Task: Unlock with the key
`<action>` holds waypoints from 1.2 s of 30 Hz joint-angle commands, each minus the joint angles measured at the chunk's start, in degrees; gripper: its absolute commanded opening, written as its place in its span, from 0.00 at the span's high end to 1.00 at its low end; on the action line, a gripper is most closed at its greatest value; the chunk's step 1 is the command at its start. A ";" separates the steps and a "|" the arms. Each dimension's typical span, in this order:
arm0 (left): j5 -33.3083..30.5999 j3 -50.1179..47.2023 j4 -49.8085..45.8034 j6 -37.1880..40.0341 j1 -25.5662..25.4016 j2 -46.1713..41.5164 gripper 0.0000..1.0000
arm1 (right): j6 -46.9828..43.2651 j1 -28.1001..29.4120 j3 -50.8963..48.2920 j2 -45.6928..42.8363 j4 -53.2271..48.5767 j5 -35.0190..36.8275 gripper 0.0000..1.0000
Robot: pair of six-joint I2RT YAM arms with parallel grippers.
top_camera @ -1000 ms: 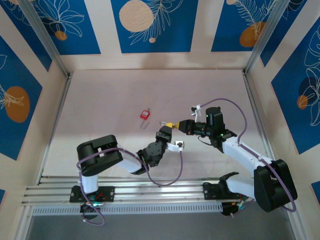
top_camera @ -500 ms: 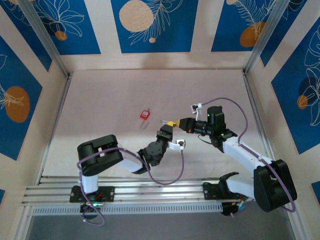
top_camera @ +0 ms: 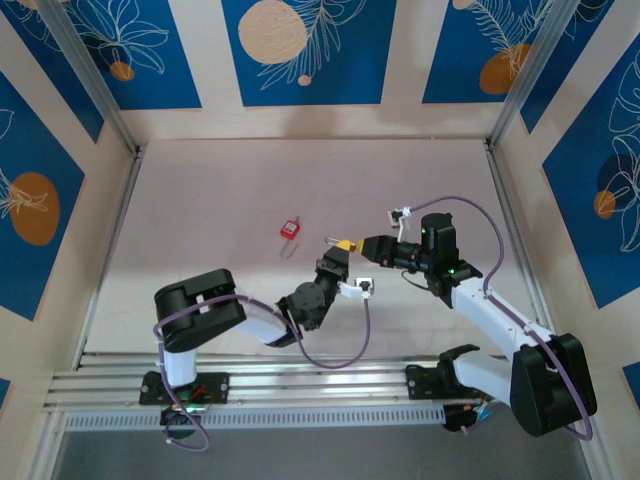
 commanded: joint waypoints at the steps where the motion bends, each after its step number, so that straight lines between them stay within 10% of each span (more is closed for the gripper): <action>1: 0.68 1.76 3.43 0.48 -0.50 -0.40 0.83 | -1.47 0.04 0.36 -0.46 -1.90 -1.98 0.72; 36: 6.07 4.55 3.47 4.91 -0.50 -2.68 0.87 | 19.43 -0.03 -2.62 1.30 11.13 -7.54 0.94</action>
